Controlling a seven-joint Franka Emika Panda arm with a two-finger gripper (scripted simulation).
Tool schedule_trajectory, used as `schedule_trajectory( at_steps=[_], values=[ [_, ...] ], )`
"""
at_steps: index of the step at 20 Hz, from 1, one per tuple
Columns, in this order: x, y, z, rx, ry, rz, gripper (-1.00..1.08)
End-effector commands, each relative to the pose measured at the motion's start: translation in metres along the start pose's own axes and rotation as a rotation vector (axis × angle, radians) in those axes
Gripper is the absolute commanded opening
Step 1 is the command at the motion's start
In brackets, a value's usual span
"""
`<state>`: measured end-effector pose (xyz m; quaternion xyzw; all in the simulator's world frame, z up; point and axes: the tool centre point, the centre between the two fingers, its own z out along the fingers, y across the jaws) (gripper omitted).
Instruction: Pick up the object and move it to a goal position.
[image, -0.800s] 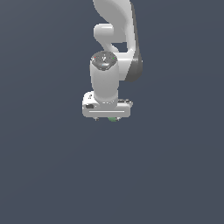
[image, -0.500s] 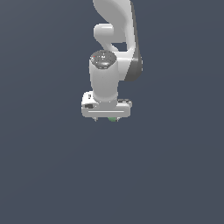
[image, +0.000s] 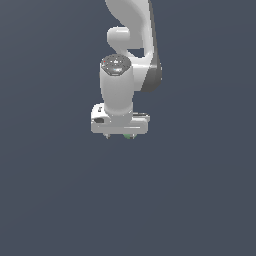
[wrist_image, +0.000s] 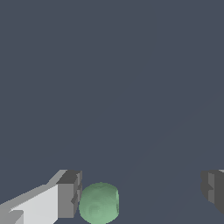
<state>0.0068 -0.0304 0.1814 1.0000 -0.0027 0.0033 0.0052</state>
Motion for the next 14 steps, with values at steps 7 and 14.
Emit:
schedule_trajectory(
  at_steps=[7,14],
  values=[
    [-0.006,-0.004,0.006,0.002,-0.001,0.071,1.00],
    [-0.016,-0.011,0.017,0.005,-0.003,0.202,1.00]
  ],
)
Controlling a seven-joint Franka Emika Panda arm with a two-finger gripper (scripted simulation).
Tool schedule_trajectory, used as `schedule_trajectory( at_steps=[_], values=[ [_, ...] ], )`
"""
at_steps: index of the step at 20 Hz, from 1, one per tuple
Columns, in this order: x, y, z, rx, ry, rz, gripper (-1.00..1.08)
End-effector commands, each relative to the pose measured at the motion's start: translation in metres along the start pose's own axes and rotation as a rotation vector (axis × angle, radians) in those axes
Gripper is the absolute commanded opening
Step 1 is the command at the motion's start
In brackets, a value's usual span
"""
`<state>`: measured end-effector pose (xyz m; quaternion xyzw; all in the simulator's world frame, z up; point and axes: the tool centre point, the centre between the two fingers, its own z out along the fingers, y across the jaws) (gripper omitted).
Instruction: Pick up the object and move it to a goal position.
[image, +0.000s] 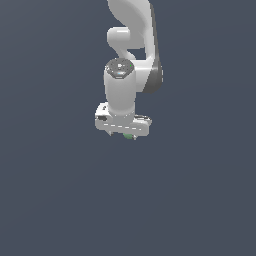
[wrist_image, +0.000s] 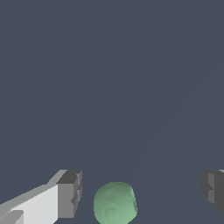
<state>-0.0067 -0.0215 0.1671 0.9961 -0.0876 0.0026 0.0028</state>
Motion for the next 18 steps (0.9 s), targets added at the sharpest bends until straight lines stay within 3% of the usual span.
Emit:
schedule_trajectory(
  at_steps=[1,18],
  values=[
    [-0.005,-0.002,0.005,0.001,-0.001,0.056,1.00],
    [-0.047,-0.012,0.037,0.006,-0.007,0.499,1.00]
  ],
)
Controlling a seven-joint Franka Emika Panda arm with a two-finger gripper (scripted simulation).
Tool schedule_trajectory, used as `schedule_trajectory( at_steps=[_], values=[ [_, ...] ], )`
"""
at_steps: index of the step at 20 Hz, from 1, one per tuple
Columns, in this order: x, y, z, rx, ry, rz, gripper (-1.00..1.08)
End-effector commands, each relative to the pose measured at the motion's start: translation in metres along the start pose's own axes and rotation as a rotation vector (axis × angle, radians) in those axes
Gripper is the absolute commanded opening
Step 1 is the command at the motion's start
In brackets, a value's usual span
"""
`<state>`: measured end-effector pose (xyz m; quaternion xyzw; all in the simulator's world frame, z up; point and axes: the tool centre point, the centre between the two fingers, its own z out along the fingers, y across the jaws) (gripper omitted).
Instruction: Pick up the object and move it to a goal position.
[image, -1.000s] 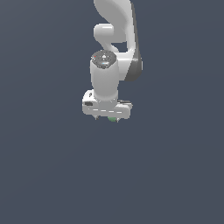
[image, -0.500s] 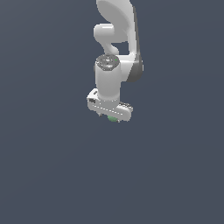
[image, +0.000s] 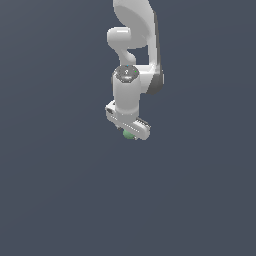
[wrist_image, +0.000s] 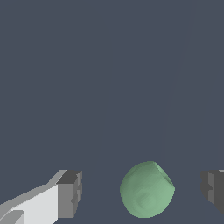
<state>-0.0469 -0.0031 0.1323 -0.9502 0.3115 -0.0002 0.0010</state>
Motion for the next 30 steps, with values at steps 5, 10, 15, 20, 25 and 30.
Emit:
schedule_trajectory(
  at_steps=[5,10,15,20,25,30],
  values=[
    [-0.016,0.006,0.012,0.001,-0.001,0.173,1.00],
    [-0.028,0.011,0.020,0.000,-0.002,0.306,1.00],
    [-0.041,0.016,0.028,0.000,-0.001,0.439,1.00],
    [-0.052,0.022,0.035,-0.001,-0.001,0.559,1.00],
    [-0.059,0.026,0.040,-0.001,0.000,0.645,1.00],
    [-0.064,0.029,0.042,-0.002,0.001,0.696,1.00]
  ],
)
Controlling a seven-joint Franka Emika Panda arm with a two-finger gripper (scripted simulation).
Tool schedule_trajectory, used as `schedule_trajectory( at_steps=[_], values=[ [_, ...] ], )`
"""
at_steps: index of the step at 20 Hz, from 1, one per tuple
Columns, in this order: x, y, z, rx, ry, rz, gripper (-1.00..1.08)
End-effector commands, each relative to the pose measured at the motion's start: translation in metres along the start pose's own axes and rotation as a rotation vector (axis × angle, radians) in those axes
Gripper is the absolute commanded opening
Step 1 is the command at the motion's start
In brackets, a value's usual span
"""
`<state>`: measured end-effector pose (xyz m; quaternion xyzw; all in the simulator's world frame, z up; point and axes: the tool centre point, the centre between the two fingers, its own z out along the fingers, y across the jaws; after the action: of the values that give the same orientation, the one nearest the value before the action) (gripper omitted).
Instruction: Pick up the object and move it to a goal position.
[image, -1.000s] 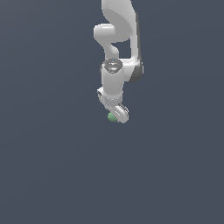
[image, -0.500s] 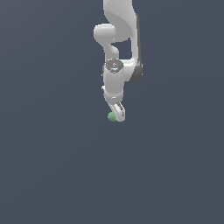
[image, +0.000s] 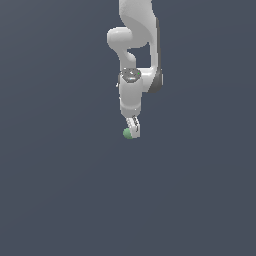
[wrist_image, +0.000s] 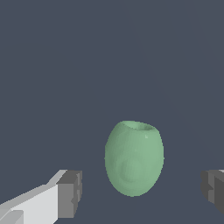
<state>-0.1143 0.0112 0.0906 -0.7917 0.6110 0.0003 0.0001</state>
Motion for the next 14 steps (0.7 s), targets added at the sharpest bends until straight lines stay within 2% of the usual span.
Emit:
schedule_trajectory(
  at_steps=[1,8,14],
  values=[
    [-0.001,0.002,0.001,0.000,0.000,0.022,1.00],
    [-0.001,0.003,0.003,0.000,0.000,0.028,1.00],
    [-0.001,0.004,0.020,0.000,0.001,0.030,1.00]
  ],
)
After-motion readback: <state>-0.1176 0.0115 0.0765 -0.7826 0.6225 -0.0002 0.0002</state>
